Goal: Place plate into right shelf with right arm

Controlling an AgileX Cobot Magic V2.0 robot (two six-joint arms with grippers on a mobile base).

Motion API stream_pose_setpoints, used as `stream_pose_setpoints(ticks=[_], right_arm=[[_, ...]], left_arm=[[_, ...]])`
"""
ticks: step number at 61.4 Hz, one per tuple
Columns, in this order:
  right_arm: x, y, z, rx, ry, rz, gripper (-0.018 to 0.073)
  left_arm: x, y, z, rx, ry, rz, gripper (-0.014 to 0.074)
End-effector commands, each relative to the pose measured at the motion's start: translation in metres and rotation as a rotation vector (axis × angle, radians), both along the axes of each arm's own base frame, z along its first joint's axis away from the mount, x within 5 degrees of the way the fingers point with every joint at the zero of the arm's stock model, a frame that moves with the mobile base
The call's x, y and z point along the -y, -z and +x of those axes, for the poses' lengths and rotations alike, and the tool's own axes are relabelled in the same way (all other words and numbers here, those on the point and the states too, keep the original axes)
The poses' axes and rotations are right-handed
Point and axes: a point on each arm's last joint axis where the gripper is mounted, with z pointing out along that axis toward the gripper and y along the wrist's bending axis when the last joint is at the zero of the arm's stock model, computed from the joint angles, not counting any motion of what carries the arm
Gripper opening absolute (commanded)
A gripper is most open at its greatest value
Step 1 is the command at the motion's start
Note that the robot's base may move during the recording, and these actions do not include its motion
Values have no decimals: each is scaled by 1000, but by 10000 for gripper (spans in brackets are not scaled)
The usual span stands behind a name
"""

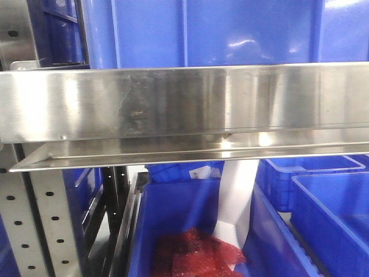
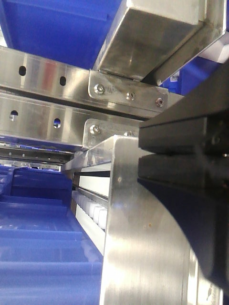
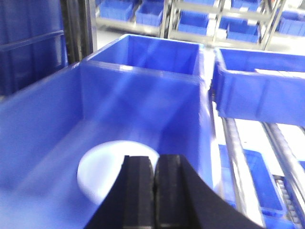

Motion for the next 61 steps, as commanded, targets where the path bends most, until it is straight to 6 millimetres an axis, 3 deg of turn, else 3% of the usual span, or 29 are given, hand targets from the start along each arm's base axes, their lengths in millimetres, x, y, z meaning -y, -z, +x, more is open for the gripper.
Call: stream_pose_setpoints(ticks=[1,13,30,40,61], right_arm=[[11,5,-31,147,-25,43,51],[28,54,-72,159,-29,46,51],[36,111,-89,103,-27,25,51],[34,127,-84,55,-27,5,51],[32,134,-81,57,-35,3,51]], left_arm=[[0,-6,-1,92,0,-11,-47],[0,-6,-1,92,0,-11,-47],[0,-6,-1,92,0,-11,-47],[0,-6,-1,92,0,-11,-47],[0,-6,-1,92,0,-11,-47]])
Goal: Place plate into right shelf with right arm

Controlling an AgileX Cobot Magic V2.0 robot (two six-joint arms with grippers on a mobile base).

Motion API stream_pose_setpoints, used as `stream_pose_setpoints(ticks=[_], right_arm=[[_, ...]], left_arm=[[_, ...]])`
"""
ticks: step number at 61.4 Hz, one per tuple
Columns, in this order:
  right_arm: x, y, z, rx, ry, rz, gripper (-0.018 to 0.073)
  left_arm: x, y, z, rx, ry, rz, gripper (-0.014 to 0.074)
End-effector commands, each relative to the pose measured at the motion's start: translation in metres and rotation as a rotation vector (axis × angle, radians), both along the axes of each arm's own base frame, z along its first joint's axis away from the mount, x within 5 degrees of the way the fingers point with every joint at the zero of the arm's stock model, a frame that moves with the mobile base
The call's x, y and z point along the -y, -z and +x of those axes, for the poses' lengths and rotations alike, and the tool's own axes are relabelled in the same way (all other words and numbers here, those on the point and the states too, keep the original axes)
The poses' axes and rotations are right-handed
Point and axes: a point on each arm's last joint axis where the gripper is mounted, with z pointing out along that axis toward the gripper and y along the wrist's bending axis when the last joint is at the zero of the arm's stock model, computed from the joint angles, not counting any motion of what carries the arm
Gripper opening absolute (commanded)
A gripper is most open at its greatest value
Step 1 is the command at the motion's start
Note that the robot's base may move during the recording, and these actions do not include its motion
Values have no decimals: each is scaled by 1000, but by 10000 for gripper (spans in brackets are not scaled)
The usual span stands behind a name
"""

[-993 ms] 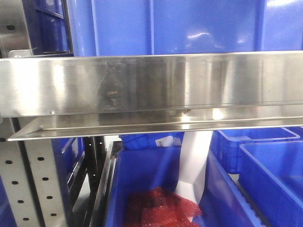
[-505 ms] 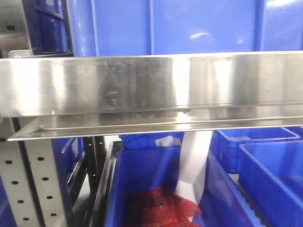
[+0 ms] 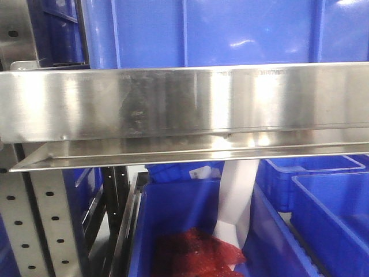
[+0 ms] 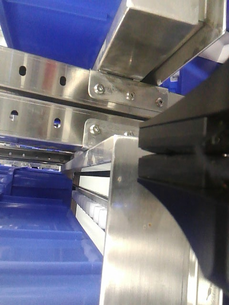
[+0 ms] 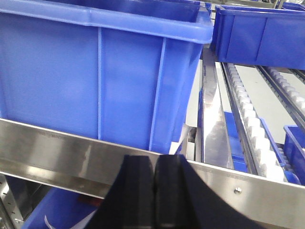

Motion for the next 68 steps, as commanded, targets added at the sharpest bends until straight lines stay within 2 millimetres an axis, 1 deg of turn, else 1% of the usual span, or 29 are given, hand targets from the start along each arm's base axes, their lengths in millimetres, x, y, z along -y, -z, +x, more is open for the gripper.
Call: stream_pose_setpoints(ticks=[1,5,13,19,23,33,47,53,68], right_arm=[[-3,-11,2,109,-25,28,51],[-5,-4,4,118,-36,34,51],[-6,17,7,115,-25,62,51],[-4,39,6,118,23,111,51],[-2,56,6,128,52,121,51],[3,91,4,188,129,132,51],[9,123,-3,271,211,114,51],[10,128,-3,248,228,95,51],[11,127,-3,275,251,66,51]], left_arm=[[0,-6,-1,92,0,-11,-47],[0,-6,-1,92,0,-11,-47],[0,-6,-1,92,0,-11,-47],[0,-6,-1,92,0,-11,-47],[0,-6,-1,92,0,-11,-47],[0,-6,-1,92,0,-11,-47],[0,-6,-1,92,0,-11,-47],[0,-6,-1,92,0,-11,-47],[0,-6,-1,90,0,-11,-47]])
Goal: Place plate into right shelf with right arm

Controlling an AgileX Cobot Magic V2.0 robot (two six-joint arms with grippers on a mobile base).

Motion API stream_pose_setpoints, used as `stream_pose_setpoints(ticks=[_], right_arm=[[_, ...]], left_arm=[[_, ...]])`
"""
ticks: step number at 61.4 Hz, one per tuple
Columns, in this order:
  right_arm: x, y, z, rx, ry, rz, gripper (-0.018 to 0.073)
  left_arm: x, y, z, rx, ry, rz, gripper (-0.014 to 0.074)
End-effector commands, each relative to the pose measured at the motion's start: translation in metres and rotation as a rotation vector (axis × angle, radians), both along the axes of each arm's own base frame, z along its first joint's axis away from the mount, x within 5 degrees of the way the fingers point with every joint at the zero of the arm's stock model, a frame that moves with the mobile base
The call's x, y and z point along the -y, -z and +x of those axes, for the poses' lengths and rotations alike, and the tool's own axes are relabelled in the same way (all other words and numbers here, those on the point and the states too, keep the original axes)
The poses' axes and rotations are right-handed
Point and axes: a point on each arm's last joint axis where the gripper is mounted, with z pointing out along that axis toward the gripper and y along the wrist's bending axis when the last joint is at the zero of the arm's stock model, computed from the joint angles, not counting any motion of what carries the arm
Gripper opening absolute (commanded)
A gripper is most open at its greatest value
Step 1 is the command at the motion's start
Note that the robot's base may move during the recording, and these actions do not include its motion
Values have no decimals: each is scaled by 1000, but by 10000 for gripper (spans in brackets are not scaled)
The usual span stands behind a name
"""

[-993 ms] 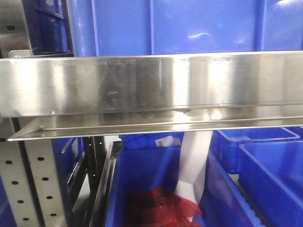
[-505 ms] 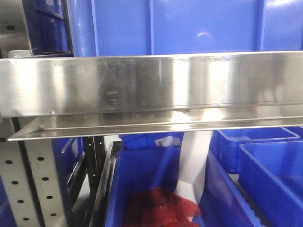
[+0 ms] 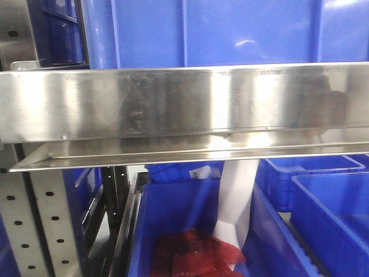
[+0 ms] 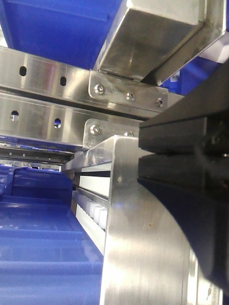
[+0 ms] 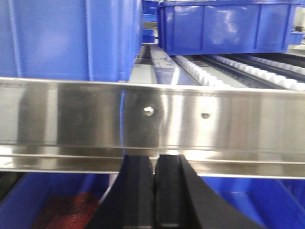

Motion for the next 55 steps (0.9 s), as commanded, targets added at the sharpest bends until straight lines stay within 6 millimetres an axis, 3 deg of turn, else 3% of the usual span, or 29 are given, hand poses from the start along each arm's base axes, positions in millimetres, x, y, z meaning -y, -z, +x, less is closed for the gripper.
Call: stream_pose_setpoints(ticks=[1,55], right_arm=[[1,-12,-2,125,16,-21,51],[1,-11,-2,119,16,-21,51]], left_arm=[[0,-6,-1,89,0,-11,-47],[0,-6,-1,89,0,-11,-47]])
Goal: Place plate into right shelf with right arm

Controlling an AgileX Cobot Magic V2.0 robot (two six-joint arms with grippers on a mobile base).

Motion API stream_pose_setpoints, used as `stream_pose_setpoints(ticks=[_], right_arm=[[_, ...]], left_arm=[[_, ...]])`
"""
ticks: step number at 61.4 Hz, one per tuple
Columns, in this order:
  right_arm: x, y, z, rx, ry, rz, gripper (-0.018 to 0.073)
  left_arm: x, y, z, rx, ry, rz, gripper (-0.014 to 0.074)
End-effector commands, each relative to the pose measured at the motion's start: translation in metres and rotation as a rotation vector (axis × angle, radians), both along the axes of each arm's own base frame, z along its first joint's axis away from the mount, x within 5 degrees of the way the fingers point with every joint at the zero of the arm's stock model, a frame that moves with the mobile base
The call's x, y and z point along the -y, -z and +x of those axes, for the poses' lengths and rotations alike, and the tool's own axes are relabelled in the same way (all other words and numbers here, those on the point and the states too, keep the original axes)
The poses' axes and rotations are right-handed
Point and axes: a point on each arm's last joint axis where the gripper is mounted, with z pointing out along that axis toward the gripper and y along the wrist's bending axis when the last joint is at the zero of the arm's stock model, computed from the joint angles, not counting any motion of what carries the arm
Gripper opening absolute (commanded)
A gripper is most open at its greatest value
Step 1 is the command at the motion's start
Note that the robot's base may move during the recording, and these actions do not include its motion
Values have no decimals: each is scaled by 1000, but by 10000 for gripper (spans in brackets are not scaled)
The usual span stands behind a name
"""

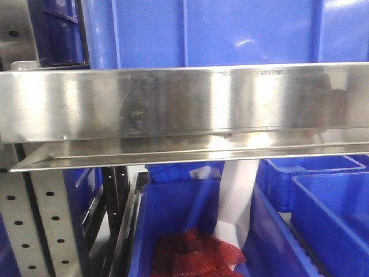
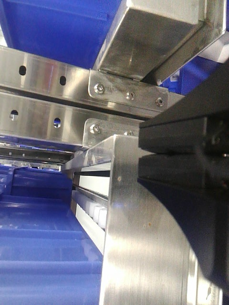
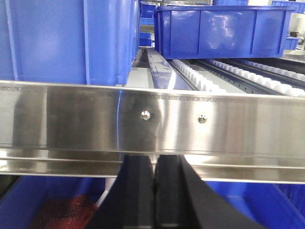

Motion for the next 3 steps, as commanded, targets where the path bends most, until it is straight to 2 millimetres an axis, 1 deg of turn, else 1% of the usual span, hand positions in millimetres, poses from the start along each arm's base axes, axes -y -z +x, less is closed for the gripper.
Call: stream_pose_setpoints(ticks=[1,3], right_arm=[[1,-11,-2,111,13,-10,51],[1,-11,-2,111,13,-10,51]], left_arm=[[0,-6,-1,89,0,-11,-47],[0,-6,-1,89,0,-11,-47]])
